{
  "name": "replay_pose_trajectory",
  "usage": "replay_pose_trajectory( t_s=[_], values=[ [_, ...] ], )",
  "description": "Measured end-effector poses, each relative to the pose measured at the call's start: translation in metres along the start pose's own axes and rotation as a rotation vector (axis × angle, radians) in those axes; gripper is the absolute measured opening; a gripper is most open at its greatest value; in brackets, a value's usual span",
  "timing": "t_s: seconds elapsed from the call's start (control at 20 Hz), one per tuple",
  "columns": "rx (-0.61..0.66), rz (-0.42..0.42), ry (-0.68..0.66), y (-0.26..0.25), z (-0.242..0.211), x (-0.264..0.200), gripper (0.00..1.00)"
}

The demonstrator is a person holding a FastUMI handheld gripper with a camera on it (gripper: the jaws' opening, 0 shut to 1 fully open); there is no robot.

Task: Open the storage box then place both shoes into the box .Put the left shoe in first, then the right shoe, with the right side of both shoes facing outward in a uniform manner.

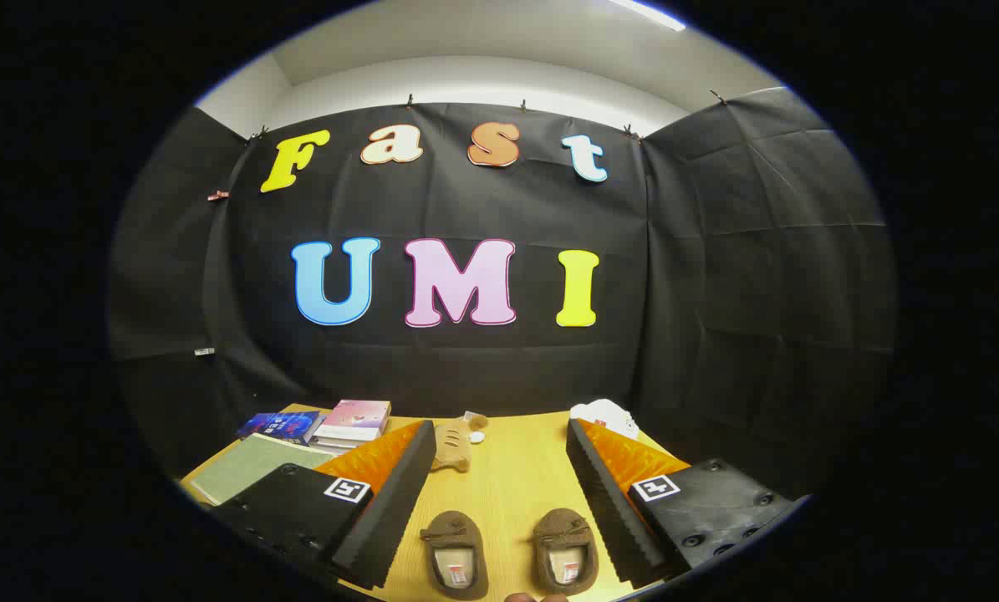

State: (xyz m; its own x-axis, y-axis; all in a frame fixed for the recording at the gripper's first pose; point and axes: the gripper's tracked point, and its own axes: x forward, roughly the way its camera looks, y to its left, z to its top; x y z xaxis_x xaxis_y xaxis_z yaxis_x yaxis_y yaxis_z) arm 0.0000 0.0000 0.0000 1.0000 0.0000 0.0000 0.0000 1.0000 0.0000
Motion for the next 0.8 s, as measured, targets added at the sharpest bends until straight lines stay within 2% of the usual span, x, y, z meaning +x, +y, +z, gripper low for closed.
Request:
replay_pose_trajectory(
  t_s=[0.8],
  values=[
    [-0.015,0.136,0.037,0.035,-0.008,0.008,0.97]
  ],
)
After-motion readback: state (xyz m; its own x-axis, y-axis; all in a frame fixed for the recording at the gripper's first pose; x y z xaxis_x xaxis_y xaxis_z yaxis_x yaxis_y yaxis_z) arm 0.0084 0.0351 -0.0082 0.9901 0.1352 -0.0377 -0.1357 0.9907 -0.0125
